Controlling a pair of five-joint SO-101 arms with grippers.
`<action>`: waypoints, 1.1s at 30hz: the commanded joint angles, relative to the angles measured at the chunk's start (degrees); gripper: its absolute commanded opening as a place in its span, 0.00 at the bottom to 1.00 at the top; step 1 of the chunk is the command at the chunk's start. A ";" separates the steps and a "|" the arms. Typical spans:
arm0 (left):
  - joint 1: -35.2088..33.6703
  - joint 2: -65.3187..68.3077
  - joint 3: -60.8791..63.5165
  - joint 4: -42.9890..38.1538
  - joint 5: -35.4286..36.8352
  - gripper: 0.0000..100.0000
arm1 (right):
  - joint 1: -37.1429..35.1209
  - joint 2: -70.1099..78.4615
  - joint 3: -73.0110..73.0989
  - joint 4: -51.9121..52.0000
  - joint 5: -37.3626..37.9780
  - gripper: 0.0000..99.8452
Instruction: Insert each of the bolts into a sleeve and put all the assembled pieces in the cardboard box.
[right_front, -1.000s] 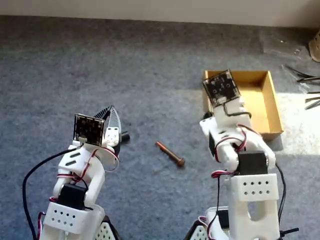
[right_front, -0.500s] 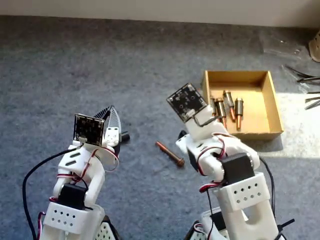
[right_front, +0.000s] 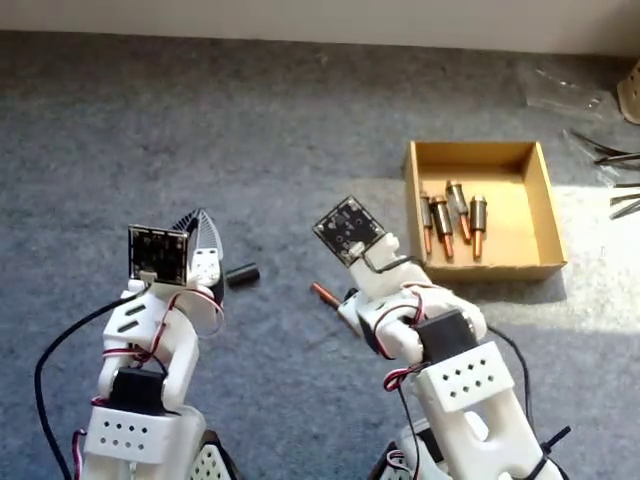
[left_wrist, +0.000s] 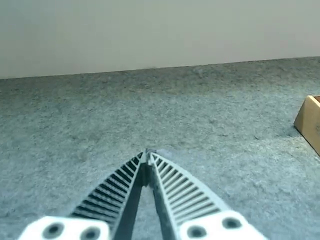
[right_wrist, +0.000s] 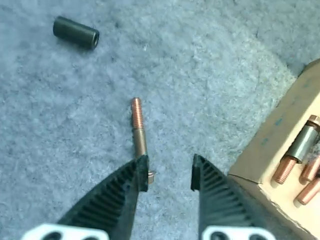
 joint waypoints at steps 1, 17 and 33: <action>-2.86 -0.66 -0.75 -1.23 -0.18 0.01 | -0.84 -0.75 0.84 -4.62 0.62 0.17; -16.31 -0.66 -0.66 -4.31 0.09 0.01 | -9.63 0.13 0.66 -10.15 0.00 0.17; -27.65 -0.66 -0.31 -2.73 0.18 0.01 | -20.70 37.23 -21.93 -9.89 3.96 0.17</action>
